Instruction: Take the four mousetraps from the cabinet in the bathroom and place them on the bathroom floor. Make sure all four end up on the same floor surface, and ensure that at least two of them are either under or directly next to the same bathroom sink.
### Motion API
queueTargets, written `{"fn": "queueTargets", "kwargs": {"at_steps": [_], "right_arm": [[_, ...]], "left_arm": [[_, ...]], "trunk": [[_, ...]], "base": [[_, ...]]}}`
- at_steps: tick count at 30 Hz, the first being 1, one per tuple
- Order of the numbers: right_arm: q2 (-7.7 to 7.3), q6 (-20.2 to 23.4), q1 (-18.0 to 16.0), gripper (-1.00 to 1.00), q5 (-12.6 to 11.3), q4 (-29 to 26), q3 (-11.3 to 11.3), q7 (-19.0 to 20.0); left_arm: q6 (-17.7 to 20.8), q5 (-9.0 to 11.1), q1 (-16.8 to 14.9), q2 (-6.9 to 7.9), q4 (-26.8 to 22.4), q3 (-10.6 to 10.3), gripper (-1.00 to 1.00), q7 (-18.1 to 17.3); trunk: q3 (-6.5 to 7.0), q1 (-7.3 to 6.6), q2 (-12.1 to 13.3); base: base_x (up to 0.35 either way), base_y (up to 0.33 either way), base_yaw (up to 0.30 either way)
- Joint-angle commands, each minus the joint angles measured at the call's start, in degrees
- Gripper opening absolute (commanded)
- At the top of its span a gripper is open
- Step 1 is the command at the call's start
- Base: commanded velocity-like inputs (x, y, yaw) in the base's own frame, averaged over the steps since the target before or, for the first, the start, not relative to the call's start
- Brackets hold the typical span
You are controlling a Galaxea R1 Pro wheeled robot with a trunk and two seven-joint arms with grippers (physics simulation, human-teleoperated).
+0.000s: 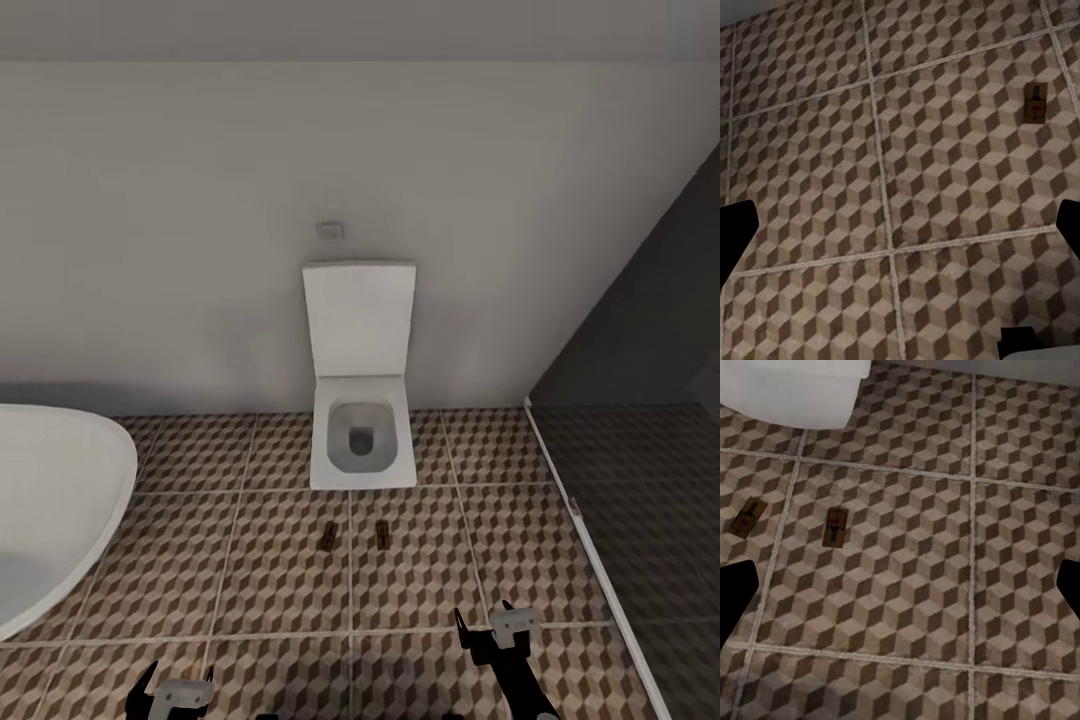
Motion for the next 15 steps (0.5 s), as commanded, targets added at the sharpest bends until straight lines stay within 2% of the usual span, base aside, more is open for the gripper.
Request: {"fn": "queueTargets", "kwargs": {"at_steps": [1,15], "right_arm": [[0.01,-0.1,0.0,1.00,-0.4,0.0,0.5,-0.2],[0.03,-0.1,0.1,1.00,-0.4,0.0,0.5,-0.2]], "left_arm": [[-0.2,0.0,0.0,-0.04,0.1,-0.5,1.00,0.3],[-0.2,0.0,0.0,-0.04,0.1,-0.5,1.00,0.3]], "trunk": [[0.02,0.03,-0.1],[1.32,0.03,-0.1]], "base": [[0.000,0.000,0.000],[0.000,0.000,0.000]]}}
